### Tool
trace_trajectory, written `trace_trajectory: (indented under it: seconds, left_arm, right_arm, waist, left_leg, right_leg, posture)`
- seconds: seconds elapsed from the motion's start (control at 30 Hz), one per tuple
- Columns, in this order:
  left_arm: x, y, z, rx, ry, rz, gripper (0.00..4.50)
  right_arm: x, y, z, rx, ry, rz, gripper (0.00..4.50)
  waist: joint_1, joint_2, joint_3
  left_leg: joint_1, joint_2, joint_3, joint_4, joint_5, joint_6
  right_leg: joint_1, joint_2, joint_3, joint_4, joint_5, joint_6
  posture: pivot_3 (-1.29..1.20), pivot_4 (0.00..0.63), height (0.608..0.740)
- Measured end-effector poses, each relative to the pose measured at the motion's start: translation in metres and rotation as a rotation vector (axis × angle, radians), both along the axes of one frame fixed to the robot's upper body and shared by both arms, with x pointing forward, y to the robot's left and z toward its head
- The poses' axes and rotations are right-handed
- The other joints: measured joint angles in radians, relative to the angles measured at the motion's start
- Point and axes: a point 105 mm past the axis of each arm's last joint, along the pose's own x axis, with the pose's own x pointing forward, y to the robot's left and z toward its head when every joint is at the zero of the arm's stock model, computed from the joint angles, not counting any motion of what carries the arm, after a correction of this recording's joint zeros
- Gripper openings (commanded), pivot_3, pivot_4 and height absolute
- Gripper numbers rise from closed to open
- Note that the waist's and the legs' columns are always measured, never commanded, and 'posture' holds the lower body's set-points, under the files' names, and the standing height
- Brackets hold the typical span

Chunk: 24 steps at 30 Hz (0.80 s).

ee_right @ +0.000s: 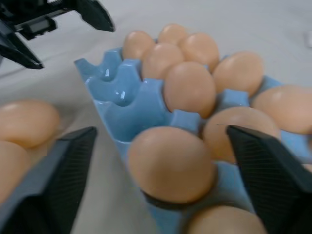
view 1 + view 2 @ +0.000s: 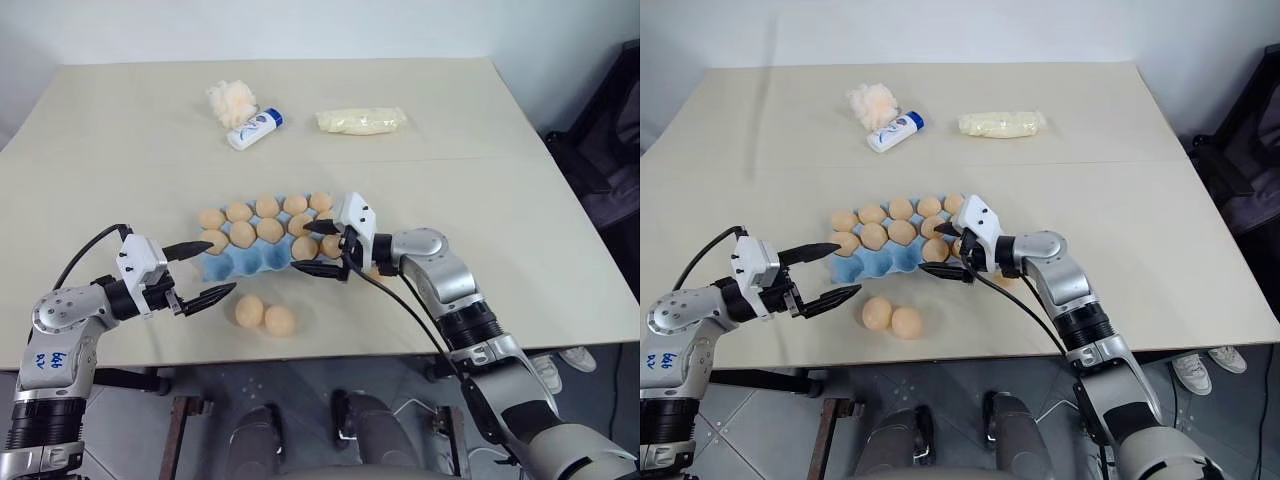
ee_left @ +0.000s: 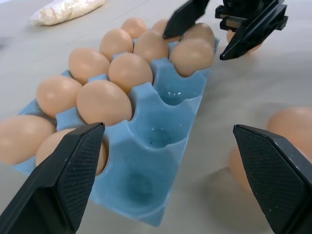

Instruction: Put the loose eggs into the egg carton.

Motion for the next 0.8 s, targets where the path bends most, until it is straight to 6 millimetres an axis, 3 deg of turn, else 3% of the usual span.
trace_trajectory:
  seconds: [0.1, 0.2, 0.4, 0.5, 0.67, 0.8]
  left_arm:
    - [0.001, -0.003, 0.0, 0.002, 0.0, -0.013, 4.5]
    - [0.003, -0.01, 0.002, 0.008, -0.001, -0.046, 4.5]
    - [0.007, -0.017, -0.002, 0.029, 0.012, -0.086, 4.5]
    - [0.012, -0.02, -0.009, 0.049, 0.032, -0.097, 4.5]
    - [0.014, -0.02, -0.015, 0.057, 0.063, -0.122, 4.5]
    - [0.012, -0.025, -0.011, 0.068, 0.028, -0.177, 4.5]
  right_arm:
    - [0.003, -0.032, 0.016, 0.008, -0.066, -0.076, 4.44]
    - [-0.014, -0.072, 0.024, 0.061, -0.11, -0.137, 4.44]
    - [-0.053, -0.156, 0.001, -0.003, -0.153, -0.346, 4.44]
    - [-0.075, -0.186, -0.016, 0.014, -0.095, -0.458, 4.44]
    - [-0.092, -0.195, -0.029, 0.016, -0.048, -0.505, 4.44]
    - [-0.088, -0.17, -0.028, 0.025, -0.048, -0.417, 4.44]
  waist:
    - [0.007, 0.0, 0.0]
    - [0.026, 0.0, 0.0]
    - [0.03, -0.001, 0.0]
    - [0.026, -0.001, 0.0]
    - [0.019, -0.001, 0.0]
    - [0.02, -0.001, 0.0]
  left_leg:
    - [0.0, 0.0, 0.0, 0.0, 0.0, 0.0]
    - [-0.001, 0.0, -0.001, -0.001, -0.002, -0.001]
    - [0.0, -0.003, 0.002, 0.001, -0.004, 0.0]
    - [0.002, -0.003, 0.003, 0.002, -0.005, 0.0]
    - [0.004, -0.001, 0.006, 0.006, -0.007, -0.004]
    - [0.004, -0.001, 0.006, 0.01, -0.007, -0.004]
  right_leg:
    - [0.0, 0.0, 0.0, -0.001, 0.0, 0.0]
    - [0.0, 0.001, -0.001, -0.003, 0.0, 0.0]
    - [0.001, 0.002, 0.0, -0.004, -0.001, 0.002]
    - [0.002, 0.004, 0.002, -0.004, -0.001, 0.002]
    - [0.002, 0.007, 0.006, -0.004, -0.001, 0.002]
    - [0.003, 0.009, 0.01, -0.006, 0.003, 0.004]
  posture:
    - [0.0, 0.15, 0.74]
    - [0.0, 0.15, 0.74]
    - [0.0, 0.15, 0.74]
    - [0.0, 0.15, 0.74]
    - [0.0, 0.15, 0.74]
    - [0.0, 0.15, 0.74]
